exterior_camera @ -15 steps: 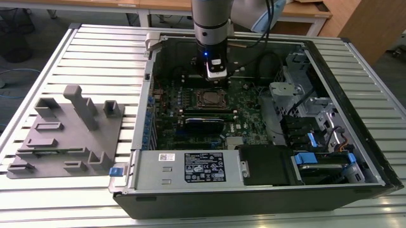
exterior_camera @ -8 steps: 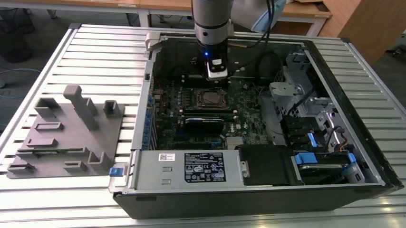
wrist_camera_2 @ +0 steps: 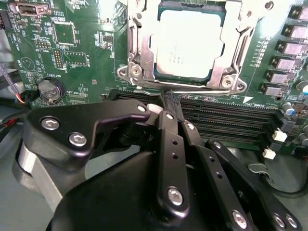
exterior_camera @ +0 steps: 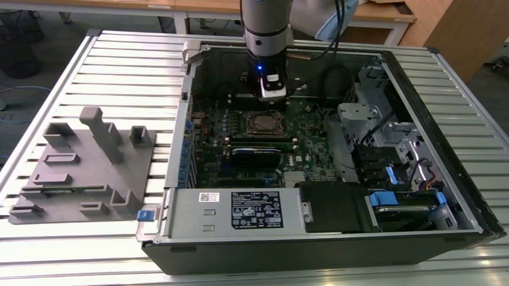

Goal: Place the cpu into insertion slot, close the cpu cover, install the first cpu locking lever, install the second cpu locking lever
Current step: 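Install the first cpu locking lever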

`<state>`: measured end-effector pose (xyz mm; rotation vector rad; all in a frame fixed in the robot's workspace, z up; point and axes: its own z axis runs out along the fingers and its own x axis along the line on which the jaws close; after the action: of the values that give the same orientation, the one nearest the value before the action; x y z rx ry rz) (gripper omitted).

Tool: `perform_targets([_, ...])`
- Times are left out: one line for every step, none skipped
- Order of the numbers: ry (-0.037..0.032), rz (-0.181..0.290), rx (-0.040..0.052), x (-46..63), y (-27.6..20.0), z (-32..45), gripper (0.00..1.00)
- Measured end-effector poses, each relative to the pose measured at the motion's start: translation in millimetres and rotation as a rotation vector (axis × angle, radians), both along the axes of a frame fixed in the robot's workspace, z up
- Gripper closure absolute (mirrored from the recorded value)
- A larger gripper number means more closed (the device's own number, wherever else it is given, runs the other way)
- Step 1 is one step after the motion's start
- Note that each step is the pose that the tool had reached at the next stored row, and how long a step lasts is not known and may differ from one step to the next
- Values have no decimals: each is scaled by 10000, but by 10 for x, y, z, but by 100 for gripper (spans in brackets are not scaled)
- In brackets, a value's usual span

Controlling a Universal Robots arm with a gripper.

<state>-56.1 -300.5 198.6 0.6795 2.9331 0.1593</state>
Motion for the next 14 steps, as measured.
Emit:
perform_targets([1,1,-36,0,0,-2,89])
perform_targets([0,0,-78,0,0,-4,89])
perform_targets([-1,1,-133,0,0,-6,89])
perform_targets([-1,1,-187,0,-1,-8,89])
perform_targets([1,1,-241,-1,-1,-10,89])
perform_targets([2,0,-291,-1,-1,-12,89])
perform_targets([2,0,-341,-1,-1,-15,89])
perform_targets([0,1,-398,0,-1,-19,89])
perform_targets([1,1,-450,0,0,-23,89])
perform_targets([2,0,-514,0,0,-27,89])
perform_targets([1,-1,-569,-1,0,-31,89])
perform_targets([-1,0,-602,0,0,-34,89])
perform_targets([0,0,-626,0,0,-36,89])
perform_targets([2,1,-637,0,0,-37,89])
